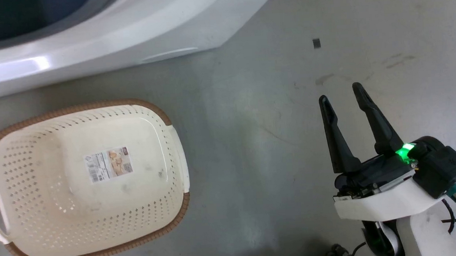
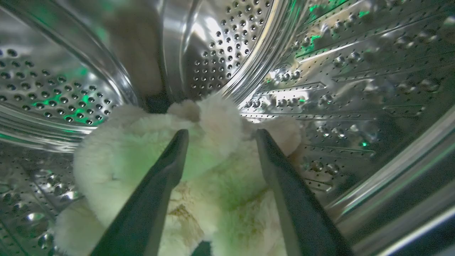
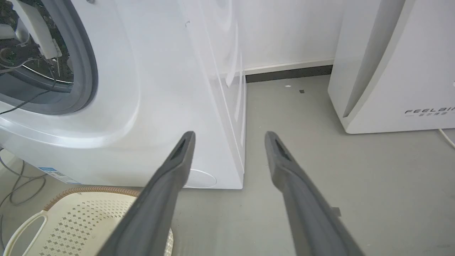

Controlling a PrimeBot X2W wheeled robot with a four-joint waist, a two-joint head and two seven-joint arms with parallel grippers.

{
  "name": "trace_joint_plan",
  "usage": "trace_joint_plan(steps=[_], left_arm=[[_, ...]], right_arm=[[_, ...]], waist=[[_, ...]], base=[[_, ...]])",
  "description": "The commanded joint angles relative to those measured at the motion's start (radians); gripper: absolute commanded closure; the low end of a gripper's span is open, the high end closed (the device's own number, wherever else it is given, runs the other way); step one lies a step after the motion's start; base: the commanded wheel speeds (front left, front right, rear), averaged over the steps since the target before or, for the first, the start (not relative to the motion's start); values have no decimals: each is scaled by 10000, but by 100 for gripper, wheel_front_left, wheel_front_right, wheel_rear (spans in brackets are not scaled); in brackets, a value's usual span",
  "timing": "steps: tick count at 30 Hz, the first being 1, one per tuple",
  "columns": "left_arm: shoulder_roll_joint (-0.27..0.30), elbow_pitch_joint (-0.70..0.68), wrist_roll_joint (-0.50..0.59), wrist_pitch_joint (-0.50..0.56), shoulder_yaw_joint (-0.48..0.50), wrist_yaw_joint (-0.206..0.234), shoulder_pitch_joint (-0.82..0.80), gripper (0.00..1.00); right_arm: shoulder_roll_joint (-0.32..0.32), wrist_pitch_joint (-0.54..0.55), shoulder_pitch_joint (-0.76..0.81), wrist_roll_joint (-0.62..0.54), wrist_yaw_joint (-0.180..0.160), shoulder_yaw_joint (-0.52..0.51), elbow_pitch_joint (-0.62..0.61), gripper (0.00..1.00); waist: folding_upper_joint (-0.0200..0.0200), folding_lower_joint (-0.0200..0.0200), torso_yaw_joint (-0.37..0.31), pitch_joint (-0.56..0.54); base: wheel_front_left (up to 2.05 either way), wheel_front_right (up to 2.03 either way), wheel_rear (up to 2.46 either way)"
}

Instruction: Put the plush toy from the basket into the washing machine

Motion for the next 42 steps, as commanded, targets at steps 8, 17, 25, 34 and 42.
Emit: trace_joint_plan(steps=[8,17,25,34,42], left_arm=[[-394,370,-559,-570,122,-30,1401,0],[-762,-2215,-337,-591,1877,742,4480,0],[-1258,-4908,357,-592,3448,1452,7904,0],[-1742,-7171,761,-593,4455,2208,11200,0],[-2215,-8790,931,-593,5259,2873,13696,0]], right_arm=[[-2,-44,25,-385,-7,-299,203,0],[-2,-44,625,-760,-7,-608,714,0],[-2,-44,1345,-855,-7,-720,977,0],[-2,-44,1943,-793,-7,-642,1070,0],[-2,-44,2306,-697,-7,-550,1135,0]], waist=[[0,-1,468,-1620],[0,-1,1216,-3744],[0,-1,1709,-5387],[0,-1,2014,-6386],[0,-1,2056,-6937]], base=[[0,0,0],[0,0,0],[0,0,0],[0,0,0],[0,0,0]])
